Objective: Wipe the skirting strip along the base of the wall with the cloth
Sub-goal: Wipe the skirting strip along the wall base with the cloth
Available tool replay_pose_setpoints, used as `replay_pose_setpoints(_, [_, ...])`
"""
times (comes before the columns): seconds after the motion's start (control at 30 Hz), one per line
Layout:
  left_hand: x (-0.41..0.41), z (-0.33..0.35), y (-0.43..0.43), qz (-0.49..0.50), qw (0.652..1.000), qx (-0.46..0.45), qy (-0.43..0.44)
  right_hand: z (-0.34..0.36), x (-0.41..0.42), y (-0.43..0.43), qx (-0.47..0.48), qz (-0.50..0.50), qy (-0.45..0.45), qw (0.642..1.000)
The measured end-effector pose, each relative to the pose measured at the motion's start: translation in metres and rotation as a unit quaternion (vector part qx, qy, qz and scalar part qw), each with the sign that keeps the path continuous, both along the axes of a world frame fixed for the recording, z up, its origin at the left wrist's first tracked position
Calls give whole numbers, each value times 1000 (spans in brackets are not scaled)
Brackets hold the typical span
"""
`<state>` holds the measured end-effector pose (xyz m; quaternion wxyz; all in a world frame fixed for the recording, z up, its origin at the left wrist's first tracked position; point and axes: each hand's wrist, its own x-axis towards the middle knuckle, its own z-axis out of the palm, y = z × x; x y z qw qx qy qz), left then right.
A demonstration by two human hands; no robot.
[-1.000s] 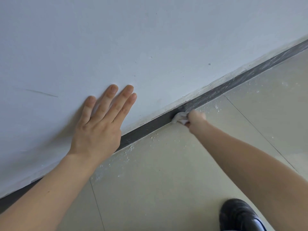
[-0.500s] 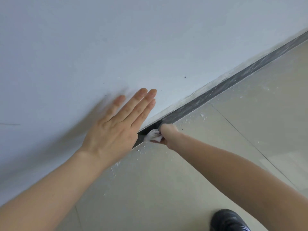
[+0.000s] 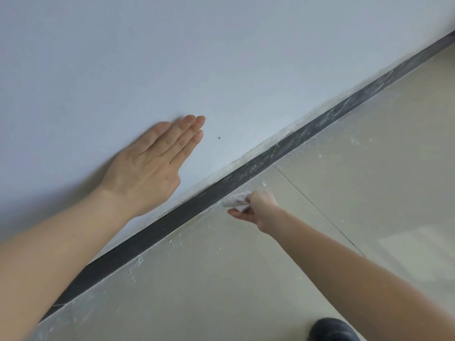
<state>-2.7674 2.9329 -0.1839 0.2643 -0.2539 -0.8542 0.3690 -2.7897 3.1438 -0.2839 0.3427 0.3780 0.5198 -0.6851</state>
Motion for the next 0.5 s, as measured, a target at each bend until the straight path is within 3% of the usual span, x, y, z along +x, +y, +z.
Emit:
replay_pose_setpoints(0.13, [-3,-4,2,20,1000,-22,8,-1,22,-52,-118,37,-17,992])
replay_pose_setpoints(0.27, [-4,-2,4,33,998,-51,12,-4,21,-83,-155,19,-18,987])
replay_pose_setpoints(0.43, [-2,0,5,37,997,-61,13,2,-28,-38,-65,4,31,997])
replay_pose_setpoints(0.5, [-2,0,6,39,997,-63,16,-2,-47,-12,-37,-67,30,997])
